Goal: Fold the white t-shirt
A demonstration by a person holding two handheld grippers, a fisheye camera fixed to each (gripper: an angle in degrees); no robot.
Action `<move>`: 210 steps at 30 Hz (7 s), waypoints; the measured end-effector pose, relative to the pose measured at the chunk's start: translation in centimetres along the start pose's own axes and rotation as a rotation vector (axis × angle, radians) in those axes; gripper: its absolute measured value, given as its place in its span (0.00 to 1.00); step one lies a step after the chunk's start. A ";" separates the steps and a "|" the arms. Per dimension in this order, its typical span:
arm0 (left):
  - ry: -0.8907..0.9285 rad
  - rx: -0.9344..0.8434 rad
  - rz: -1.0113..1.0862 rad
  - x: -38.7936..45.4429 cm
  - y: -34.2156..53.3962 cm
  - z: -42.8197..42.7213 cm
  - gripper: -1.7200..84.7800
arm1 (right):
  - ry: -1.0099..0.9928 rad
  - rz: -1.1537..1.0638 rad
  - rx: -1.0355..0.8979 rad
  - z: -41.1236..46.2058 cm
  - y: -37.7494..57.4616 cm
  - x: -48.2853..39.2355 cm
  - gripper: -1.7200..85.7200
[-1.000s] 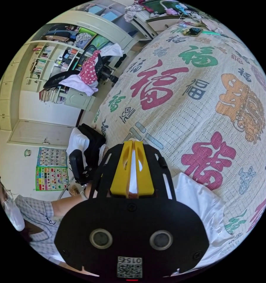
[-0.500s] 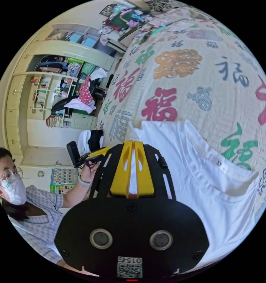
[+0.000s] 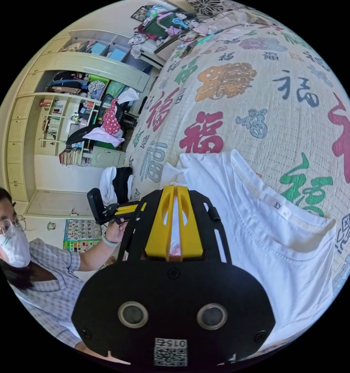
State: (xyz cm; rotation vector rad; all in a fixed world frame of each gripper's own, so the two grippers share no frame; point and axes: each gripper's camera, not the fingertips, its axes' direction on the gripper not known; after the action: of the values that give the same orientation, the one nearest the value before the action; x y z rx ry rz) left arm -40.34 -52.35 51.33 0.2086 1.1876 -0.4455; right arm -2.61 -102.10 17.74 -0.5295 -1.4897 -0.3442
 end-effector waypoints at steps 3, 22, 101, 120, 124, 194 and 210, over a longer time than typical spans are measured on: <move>-0.099 0.105 -0.012 0.7 0.9 -3.2 0.01 | -0.010 -0.068 0.004 0.8 -1.2 -2.9 0.02; -0.510 0.147 -0.166 3.9 8.3 -6.7 0.02 | 0.302 -0.366 -0.219 13.5 -0.9 -20.1 0.12; -0.403 -0.292 0.407 42.1 27.0 33.2 0.02 | 0.852 -0.104 0.205 -50.5 73.8 -38.6 0.07; -0.216 -0.464 0.876 64.8 -0.8 80.7 0.09 | 0.147 0.517 0.582 -44.6 85.6 4.0 0.11; -0.205 -0.543 0.825 66.6 -3.1 88.2 0.09 | 0.009 0.577 0.604 -45.2 84.8 7.3 0.10; -0.181 0.300 -0.554 -8.8 7.2 12.7 0.10 | 0.113 -0.265 -0.052 1.2 11.8 -6.1 0.09; -0.030 0.377 -0.514 -6.4 14.6 -2.5 0.01 | 0.367 -0.152 -0.328 26.9 -15.4 -9.1 0.05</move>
State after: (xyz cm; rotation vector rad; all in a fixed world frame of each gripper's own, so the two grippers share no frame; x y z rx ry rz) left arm -37.94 -36.90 55.24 0.2184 1.1148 -1.1225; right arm -34.12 -101.64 10.58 -0.5773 -1.1237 -0.7723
